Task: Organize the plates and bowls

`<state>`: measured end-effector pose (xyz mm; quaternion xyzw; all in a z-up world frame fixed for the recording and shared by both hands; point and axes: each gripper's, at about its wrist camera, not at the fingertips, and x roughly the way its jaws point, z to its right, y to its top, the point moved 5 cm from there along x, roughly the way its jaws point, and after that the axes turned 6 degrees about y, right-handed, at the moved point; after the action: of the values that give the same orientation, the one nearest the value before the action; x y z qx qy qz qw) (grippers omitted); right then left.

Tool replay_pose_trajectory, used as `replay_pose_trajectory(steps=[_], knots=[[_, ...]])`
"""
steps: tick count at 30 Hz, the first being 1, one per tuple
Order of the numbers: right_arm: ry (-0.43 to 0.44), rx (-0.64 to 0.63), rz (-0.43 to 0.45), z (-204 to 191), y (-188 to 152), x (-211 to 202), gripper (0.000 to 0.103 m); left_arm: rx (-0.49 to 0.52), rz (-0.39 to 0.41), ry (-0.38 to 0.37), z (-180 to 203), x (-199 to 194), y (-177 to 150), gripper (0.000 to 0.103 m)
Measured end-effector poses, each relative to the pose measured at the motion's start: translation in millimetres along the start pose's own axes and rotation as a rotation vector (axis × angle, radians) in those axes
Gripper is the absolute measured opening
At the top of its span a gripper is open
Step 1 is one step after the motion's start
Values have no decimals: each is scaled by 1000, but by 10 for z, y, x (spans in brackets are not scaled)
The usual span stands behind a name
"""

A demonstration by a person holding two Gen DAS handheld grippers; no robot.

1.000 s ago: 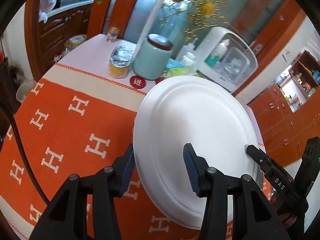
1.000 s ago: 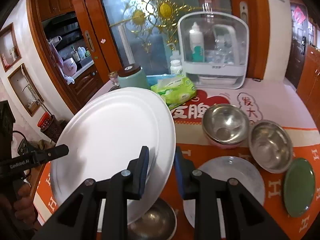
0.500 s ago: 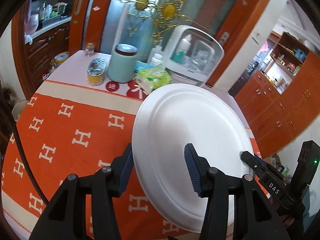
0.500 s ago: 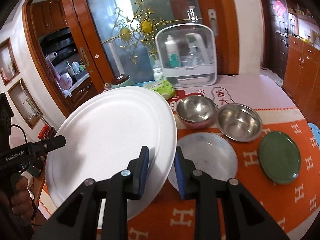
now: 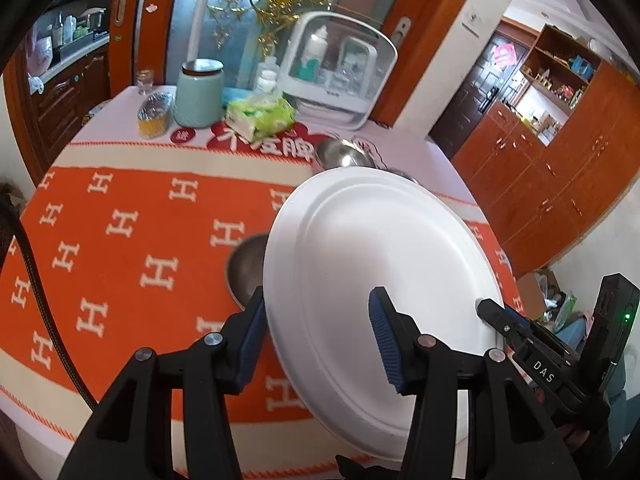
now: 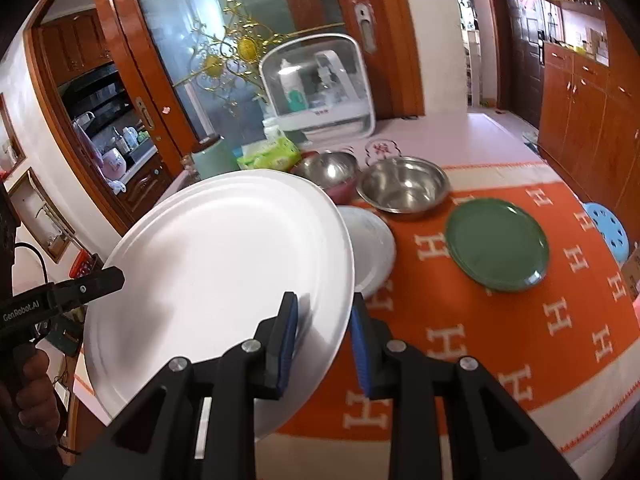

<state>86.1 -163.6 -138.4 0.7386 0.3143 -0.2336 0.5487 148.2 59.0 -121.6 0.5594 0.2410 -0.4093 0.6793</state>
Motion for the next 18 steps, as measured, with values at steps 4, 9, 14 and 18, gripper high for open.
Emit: replay_pose_trajectory(steps=[4, 9, 14, 18], knots=[[-15, 6, -20, 174, -138, -94, 27, 14, -26, 6, 187, 36, -169, 48], [-35, 5, -56, 359, -288, -139, 27, 34, -72, 32, 381, 149, -398, 48], [-60, -10, -116, 526, -475, -103, 28, 56, -136, 80, 512, 301, -640, 48], [-60, -9, -169, 621, -612, -19, 28, 68, -173, 117, 558, 408, -808, 48]])
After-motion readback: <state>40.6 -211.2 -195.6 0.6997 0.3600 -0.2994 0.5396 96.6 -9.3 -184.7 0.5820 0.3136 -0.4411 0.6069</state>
